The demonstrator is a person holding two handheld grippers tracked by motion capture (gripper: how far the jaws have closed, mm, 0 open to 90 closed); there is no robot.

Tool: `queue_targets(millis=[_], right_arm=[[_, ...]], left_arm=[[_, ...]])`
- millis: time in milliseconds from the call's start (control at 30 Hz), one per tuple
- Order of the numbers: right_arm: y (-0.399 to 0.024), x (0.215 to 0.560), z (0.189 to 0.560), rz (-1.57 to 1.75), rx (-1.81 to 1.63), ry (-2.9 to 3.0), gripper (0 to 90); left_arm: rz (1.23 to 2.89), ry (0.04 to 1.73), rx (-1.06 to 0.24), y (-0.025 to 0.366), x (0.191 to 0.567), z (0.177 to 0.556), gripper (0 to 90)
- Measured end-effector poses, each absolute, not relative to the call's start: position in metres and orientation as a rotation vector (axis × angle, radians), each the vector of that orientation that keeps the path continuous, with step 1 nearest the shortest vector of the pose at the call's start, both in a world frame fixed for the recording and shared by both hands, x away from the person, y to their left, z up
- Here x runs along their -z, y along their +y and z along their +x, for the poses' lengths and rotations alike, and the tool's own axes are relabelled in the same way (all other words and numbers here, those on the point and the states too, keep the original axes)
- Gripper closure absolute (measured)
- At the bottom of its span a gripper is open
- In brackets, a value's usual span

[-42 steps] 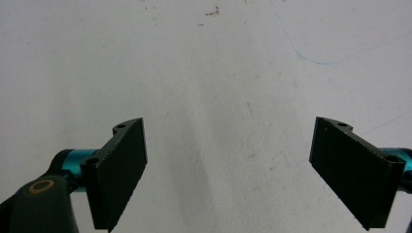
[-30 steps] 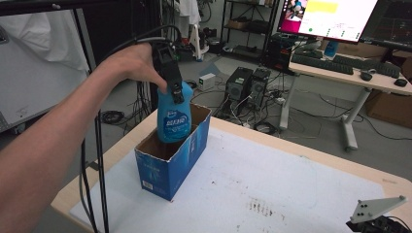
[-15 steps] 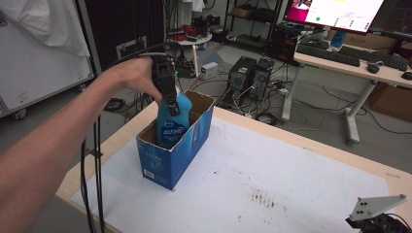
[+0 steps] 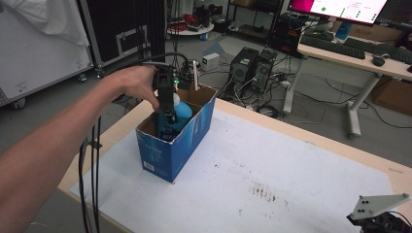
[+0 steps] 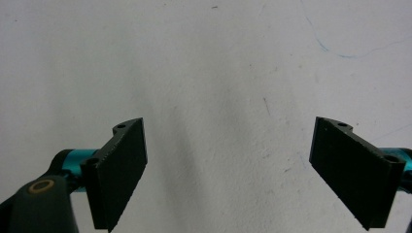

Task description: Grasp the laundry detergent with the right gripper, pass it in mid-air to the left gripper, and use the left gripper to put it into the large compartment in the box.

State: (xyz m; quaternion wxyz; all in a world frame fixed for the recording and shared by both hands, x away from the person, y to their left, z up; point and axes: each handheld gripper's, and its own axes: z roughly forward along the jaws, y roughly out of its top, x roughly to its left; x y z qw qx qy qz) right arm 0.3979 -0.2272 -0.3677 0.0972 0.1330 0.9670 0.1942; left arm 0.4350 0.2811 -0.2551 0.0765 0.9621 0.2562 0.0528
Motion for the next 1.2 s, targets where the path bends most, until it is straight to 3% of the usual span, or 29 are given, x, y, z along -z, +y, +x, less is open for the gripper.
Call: queue_targets(millis=[333,1200], right_arm=[[-0.226,0.37,0.398,0.385,-0.561,2.87,12.8],[-0.222,0.373,0.397,0.379,-0.552,2.876,12.8]], left_arm=[[2.924,0.703,-0.13,0.28,0.274,0.435,38.1],[2.876,0.725,-0.144,0.283,0.276,0.433,36.8]])
